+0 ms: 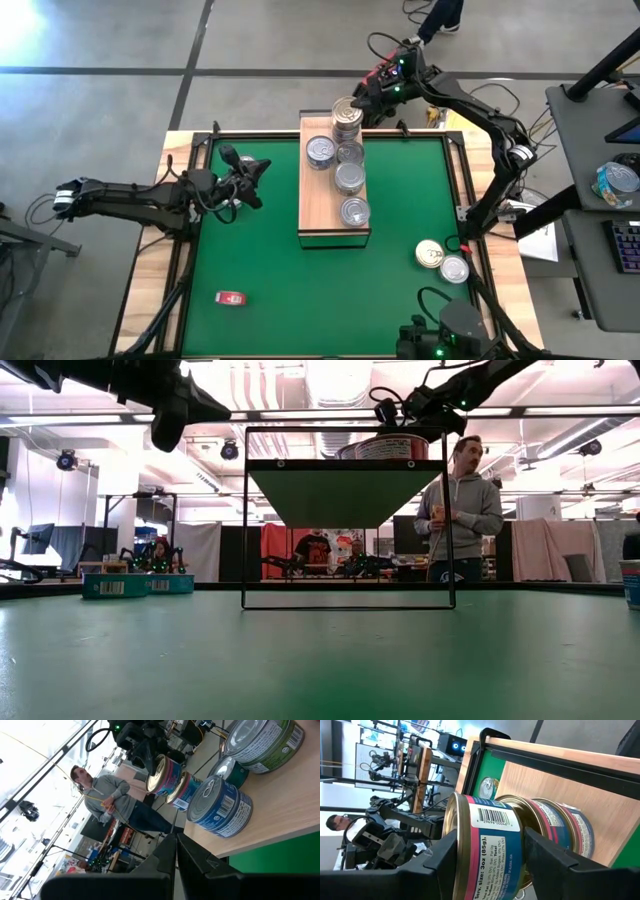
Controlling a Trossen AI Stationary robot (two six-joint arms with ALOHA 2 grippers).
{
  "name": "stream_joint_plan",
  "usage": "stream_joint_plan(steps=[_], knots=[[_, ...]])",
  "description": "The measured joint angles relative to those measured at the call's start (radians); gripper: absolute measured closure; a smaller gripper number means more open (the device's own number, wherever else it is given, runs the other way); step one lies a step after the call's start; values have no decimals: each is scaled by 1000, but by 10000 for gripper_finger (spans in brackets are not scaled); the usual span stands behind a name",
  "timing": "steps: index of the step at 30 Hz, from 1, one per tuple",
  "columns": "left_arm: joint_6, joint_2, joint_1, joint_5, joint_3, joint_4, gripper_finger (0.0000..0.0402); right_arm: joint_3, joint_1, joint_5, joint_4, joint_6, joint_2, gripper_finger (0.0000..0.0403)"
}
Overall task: Stack canned seafood by type on shelf
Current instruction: Stack the top dark blue tuna can on top of the dark blue can on the shelf
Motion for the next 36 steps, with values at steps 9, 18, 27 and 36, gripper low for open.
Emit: stream_joint_plan(steps=[9, 18, 27, 36], knots=[[0, 0, 2, 0, 0, 0, 402, 0, 0, 0, -1, -2, 0, 215], [0, 0, 2, 0, 0, 0, 401, 0, 0, 1, -1, -5, 0, 199], [0, 0, 2, 0, 0, -1, 401, 0, 0, 20, -1, -22, -2, 196], [0, 0, 2, 0, 0, -6, 401, 0, 1, 24, -3, -32, -2, 165]])
